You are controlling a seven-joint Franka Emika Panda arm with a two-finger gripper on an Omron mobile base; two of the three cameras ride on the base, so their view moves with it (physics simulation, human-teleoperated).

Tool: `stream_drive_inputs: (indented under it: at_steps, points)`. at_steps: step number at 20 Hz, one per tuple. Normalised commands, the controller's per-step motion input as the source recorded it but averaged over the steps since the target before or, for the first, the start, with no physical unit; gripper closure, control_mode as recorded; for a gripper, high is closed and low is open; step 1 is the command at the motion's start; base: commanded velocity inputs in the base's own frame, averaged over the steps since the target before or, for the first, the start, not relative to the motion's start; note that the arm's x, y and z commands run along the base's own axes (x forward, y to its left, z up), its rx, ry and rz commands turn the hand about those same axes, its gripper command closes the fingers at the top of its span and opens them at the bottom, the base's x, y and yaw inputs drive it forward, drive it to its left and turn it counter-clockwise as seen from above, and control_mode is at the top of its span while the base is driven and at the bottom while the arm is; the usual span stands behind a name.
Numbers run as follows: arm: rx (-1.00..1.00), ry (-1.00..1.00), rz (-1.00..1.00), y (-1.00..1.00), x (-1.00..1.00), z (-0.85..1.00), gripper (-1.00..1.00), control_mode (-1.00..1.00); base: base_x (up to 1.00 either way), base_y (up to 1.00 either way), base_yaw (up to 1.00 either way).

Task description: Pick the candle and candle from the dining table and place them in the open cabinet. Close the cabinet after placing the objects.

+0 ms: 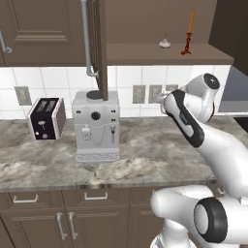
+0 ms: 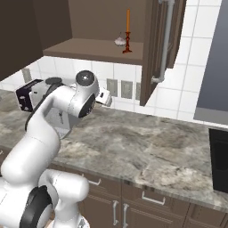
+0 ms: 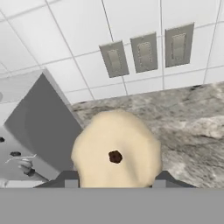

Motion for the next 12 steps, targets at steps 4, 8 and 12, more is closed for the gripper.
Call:
stream_drive_inputs:
  at_steps: [4, 8, 12]
  points:
    - [0.0, 0.0, 0.0, 0.01, 0.27, 0.77, 1.0, -1.0, 0.0, 0.0, 0.0]
    - [0.0, 0.0, 0.0, 0.01, 0.32, 0.74, 1.0, -1.0, 0.0, 0.0, 0.0]
    - [0.0, -0.03, 0.0, 0.06, 0.14, 0.57, 1.0, -1.0, 0.0, 0.0, 0.0]
